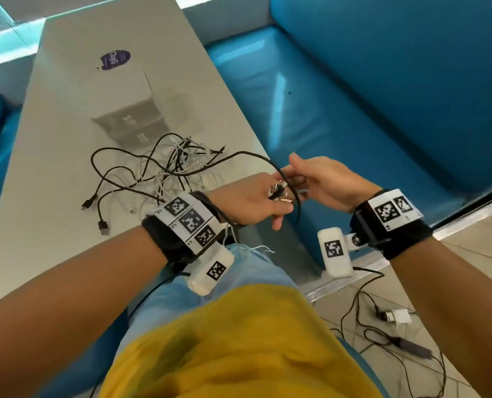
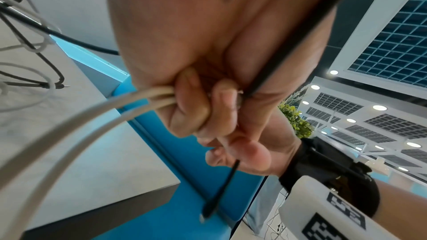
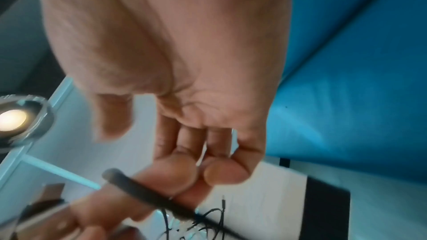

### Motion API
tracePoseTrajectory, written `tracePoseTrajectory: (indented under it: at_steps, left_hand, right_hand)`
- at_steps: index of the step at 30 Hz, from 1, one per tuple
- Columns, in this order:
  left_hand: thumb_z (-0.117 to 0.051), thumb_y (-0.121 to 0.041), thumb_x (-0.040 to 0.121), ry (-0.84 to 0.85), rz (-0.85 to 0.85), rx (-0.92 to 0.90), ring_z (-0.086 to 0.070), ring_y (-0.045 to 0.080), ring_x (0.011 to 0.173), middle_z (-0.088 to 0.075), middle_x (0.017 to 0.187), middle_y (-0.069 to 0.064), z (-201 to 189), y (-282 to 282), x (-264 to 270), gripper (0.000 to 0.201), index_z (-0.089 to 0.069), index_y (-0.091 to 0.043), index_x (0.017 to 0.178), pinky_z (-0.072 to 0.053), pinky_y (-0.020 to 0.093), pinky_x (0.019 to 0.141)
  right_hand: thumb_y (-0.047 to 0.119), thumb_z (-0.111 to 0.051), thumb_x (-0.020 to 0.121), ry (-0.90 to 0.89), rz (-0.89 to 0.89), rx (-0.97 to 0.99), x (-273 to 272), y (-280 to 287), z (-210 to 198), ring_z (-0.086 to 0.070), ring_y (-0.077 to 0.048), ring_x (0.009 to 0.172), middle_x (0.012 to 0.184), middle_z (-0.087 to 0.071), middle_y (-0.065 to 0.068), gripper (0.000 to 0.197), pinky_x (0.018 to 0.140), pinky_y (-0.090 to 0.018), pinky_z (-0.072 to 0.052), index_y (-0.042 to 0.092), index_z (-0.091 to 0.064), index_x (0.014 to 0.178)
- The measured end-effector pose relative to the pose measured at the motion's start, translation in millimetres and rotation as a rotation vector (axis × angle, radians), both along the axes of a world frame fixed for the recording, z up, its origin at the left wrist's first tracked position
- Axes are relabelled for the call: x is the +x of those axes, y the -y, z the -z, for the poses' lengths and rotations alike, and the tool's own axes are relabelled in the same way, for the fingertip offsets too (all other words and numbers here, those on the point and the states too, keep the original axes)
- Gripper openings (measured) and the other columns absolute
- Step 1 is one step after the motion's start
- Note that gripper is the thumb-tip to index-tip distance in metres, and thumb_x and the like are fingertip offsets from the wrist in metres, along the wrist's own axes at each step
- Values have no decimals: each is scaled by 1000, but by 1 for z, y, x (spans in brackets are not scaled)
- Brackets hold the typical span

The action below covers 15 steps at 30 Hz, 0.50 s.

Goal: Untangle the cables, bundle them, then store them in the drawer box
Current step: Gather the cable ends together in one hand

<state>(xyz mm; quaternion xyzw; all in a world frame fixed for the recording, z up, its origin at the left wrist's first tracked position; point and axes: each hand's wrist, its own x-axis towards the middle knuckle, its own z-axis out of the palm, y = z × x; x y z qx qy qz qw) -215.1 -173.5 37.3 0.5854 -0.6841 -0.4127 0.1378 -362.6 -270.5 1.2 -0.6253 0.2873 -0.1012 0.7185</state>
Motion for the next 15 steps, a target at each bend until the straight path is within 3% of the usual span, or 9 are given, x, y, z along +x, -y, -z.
tracePoseTrajectory:
  at_steps: [2,3,5,6,7,9,11,13,15]
  left_hand:
    - [-54,-12,95,19,36,9,-54,-5,60,-63,58,-8,1,-1,-3,49,-66,-39,57,-37,12,69]
    - [-53,-13,96,29,48,14,-54,-4,58,-64,59,-5,2,-1,-4,45,-67,-39,62,-38,15,70]
    - [-52,-14,97,26,19,15,-54,-3,55,-62,58,-3,4,-1,-1,25,-74,-24,87,-38,11,66]
    - [-52,-15,97,18,-23,-2,-52,-3,53,-60,57,-4,3,-1,3,22,-73,-14,99,-37,8,63]
    - [-52,-16,97,6,-75,-29,-50,-1,50,-58,56,-4,1,-1,8,23,-72,-12,107,-36,7,59]
    - [-52,-18,97,-53,-195,-91,-43,2,46,-53,53,-4,-7,-1,22,23,-71,-16,111,-36,12,54]
    - [-52,-20,98,-142,-307,-148,-39,6,47,-47,51,-3,-18,0,37,22,-71,-18,109,-34,16,50]
    - [-51,-20,99,-238,-399,-196,-36,7,46,-41,51,1,-28,1,49,22,-71,-17,106,-30,15,45]
    - [-50,-21,99,-298,-439,-225,-34,8,43,-38,49,0,-35,2,58,22,-71,-16,104,-28,16,43]
  right_hand:
    - [19,-54,96,4,-41,-194,-2,-3,-1,-57,-16,64,72,-68,-13,22,66,-30,-44,7,-71,88]
    - [13,-55,96,0,-45,-243,-3,-3,0,-57,-17,65,71,-67,-15,20,68,-32,-45,8,-71,84]
    - [10,-56,95,-16,9,-264,-9,1,3,-55,-13,65,69,-65,-7,20,68,-28,-45,11,-68,80]
    - [9,-56,95,-39,64,-275,-14,5,7,-54,-11,66,70,-65,-3,20,67,-23,-45,13,-67,79]
    - [10,-55,95,-80,127,-299,-21,10,13,-53,-9,68,71,-64,-1,20,65,-20,-44,14,-65,79]
    - [11,-54,95,-236,245,-351,-42,22,38,-54,-10,71,73,-62,-2,22,61,-21,-40,15,-62,75]
    - [9,-56,93,-463,356,-376,-65,33,75,-55,-19,75,74,-61,-8,27,58,-26,-37,15,-61,67]
    - [10,-58,91,-699,385,-364,-81,36,106,-61,-24,87,84,-66,-15,21,67,-29,-42,11,-67,73]
    - [12,-59,92,-794,386,-358,-82,30,118,-61,-29,108,109,-68,-17,17,90,-32,-43,3,-69,101]
